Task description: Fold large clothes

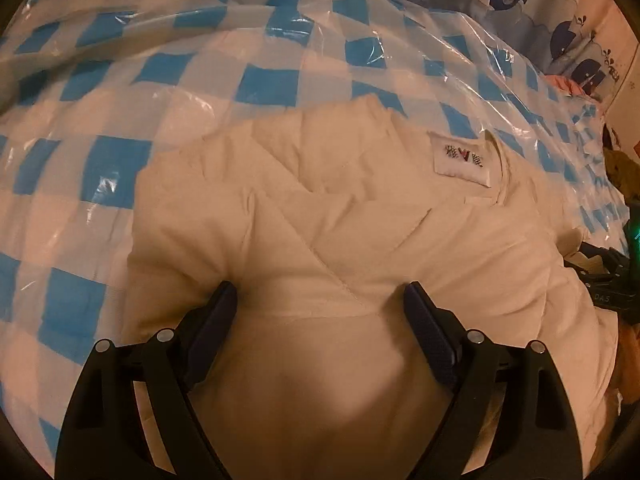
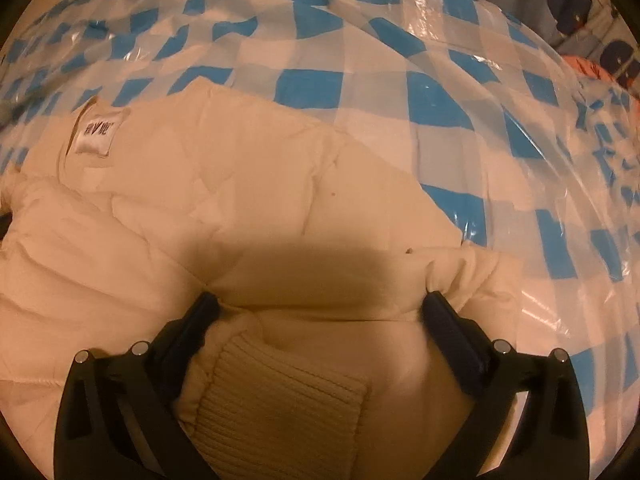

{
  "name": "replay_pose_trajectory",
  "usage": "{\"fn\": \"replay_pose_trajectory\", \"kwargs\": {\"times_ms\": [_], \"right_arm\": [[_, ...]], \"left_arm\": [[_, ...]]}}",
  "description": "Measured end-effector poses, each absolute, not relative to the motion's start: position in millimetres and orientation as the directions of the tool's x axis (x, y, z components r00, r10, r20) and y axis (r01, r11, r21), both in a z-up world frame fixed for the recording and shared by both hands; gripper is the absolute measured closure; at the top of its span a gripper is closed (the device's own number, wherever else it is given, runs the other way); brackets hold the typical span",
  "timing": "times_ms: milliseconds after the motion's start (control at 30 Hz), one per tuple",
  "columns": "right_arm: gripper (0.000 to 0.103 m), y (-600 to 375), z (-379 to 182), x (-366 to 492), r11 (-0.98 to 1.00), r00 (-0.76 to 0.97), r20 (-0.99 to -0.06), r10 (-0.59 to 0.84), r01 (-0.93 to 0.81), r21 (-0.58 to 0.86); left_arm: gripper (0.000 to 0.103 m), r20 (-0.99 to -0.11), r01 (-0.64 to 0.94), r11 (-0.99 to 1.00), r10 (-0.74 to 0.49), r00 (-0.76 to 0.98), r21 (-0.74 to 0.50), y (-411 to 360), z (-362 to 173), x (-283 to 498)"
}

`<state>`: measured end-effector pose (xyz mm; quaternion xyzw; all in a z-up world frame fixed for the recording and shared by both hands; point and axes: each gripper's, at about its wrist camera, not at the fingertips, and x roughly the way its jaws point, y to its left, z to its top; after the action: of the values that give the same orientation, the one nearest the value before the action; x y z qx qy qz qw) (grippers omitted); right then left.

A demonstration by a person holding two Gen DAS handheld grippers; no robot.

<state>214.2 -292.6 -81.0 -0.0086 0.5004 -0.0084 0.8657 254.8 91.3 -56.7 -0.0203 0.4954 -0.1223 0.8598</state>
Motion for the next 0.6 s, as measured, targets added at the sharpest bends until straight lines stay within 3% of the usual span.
{"fn": "replay_pose_trajectory", "kwargs": {"times_ms": [67, 167, 233, 333, 433, 533, 600], "right_arm": [[0.006, -298.6, -71.2, 210.4, 1.000, 0.488, -0.873, 0.008, 0.002, 0.010], [0.006, -297.8, -31.6, 173.1, 0.997, 0.583, -0.809, 0.074, -0.045, 0.059], [0.006, -284.2, -14.2, 139.5, 0.993, 0.623, -0.779, 0.076, -0.118, 0.003], [0.006, -271.9, -37.0, 121.9, 0.983, 0.573, -0.820, -0.015, -0.142, -0.117], [0.005, -274.5, -79.3, 132.9, 0.990, 0.513, -0.858, 0.035, -0.138, -0.042], [0.006, -270.5, -62.2, 135.4, 0.990, 0.477, -0.879, 0.018, -0.133, -0.052], [0.006, -276.4, -35.3, 120.7, 0.989, 0.534, -0.844, 0.051, -0.144, -0.032]], "left_arm": [[0.022, -0.838, 0.191, 0.969, -0.233, 0.494, -0.157, 93.1, -41.9, 245.7], [0.021, -0.793, 0.243, 0.958, -0.264, 0.549, -0.150, 100.8, -10.9, 213.2], [0.021, -0.771, 0.273, 0.952, -0.279, 0.573, -0.141, 109.2, 6.1, 187.5], [0.018, -0.787, 0.273, 0.955, -0.253, 0.563, -0.112, 125.0, -0.8, 165.1], [0.015, -0.858, 0.250, 0.959, -0.238, 0.456, -0.133, 136.2, -44.9, 173.1], [0.015, -0.865, 0.225, 0.965, -0.227, 0.447, -0.136, 139.8, -48.7, 175.8], [0.015, -0.842, 0.234, 0.960, -0.249, 0.478, -0.151, 141.1, -28.0, 167.9]]}}
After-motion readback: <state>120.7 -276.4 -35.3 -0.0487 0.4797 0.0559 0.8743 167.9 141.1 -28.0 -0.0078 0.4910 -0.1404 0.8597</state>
